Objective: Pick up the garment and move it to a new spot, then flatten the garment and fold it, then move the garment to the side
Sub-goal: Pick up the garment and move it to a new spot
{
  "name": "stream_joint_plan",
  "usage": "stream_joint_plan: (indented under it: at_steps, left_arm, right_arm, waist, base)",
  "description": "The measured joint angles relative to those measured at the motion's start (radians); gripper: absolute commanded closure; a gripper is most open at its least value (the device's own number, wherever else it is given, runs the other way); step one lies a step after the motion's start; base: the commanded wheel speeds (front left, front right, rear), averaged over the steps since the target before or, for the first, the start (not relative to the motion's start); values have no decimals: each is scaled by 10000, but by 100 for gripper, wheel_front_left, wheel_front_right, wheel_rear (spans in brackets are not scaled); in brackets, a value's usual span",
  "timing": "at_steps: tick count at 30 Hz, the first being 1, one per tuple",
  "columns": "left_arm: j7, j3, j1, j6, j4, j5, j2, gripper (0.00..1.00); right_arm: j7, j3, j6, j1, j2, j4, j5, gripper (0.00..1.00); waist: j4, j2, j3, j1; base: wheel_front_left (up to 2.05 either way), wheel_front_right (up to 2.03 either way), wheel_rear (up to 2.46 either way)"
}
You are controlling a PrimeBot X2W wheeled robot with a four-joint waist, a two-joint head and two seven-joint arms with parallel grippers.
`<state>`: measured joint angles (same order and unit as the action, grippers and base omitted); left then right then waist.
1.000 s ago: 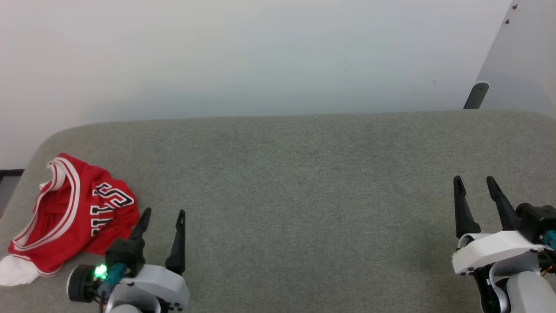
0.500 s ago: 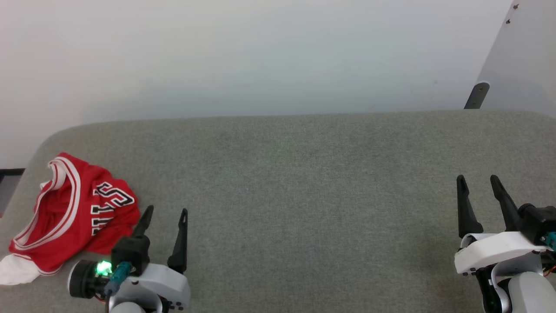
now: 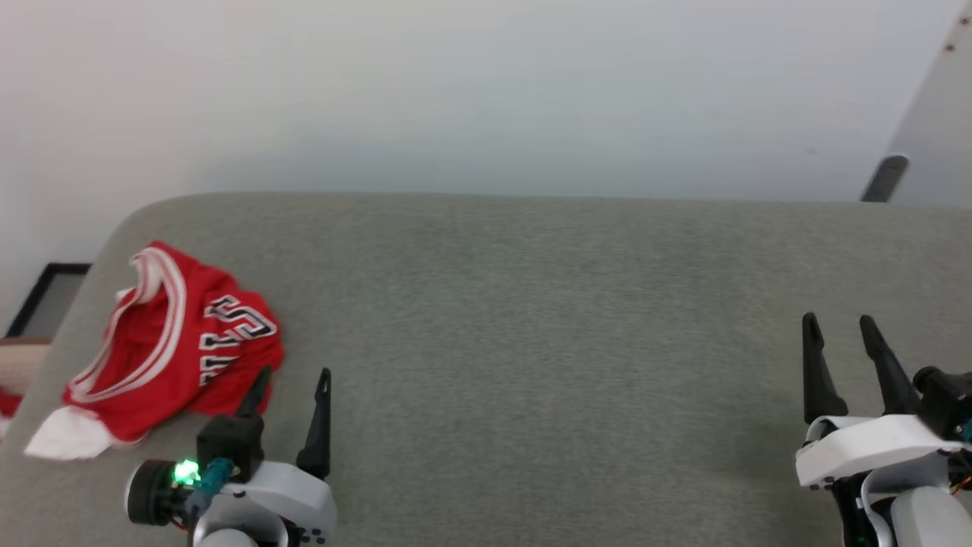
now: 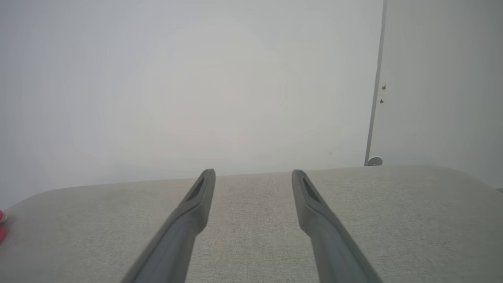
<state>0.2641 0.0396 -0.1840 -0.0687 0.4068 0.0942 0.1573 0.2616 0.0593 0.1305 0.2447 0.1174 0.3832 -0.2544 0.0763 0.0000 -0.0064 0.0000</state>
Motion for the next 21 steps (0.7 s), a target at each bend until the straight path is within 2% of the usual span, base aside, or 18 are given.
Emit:
stream_joint_plan:
  at_steps: [8,9,11,12,13,14,16,21]
  left_arm:
    - [0,50,67,209,10,-90,-290,0]
    - [0,50,67,209,10,-90,-290,0]
    - [0,15,215,305,-73,-94,-370,0]
    - [0,15,215,305,-73,-94,-370,0]
    - [0,-15,325,399,-115,-92,-445,0]
    - [0,-15,325,399,-115,-92,-445,0]
    - [0,-35,449,506,-221,-77,-541,0]
    - [0,-454,1001,976,-863,88,-667,0]
  right_arm:
    - [21,-585,0,-183,-86,105,-190,0]
    - [21,-585,0,-183,-86,105,-190,0]
    - [21,-740,0,-208,-169,144,-244,0]
    - [21,-740,0,-208,-169,144,-244,0]
    - [21,-878,0,-214,-228,176,-278,0]
    - [21,-878,0,-214,-228,176,-278,0]
    - [21,-1064,0,-219,-282,215,-303,0]
    - [21,-2339,0,156,-453,548,-468,0]
  waist:
    - [1278,0,-11,0]
    - [1278,0,-11,0]
    - [1883,0,-37,0]
    - [1883,0,-37,0]
    - [2310,1,-58,0]
    - [2310,1,-58,0]
    - [2748,0,-80,0]
    - [3741,0,-68,0]
  base:
    - [0,0,0]
    - [0,0,0]
    - [0,0,0]
    - [0,0,0]
    - [0,0,0]
    - [0,0,0]
    - [0,0,0]
    - [0,0,0]
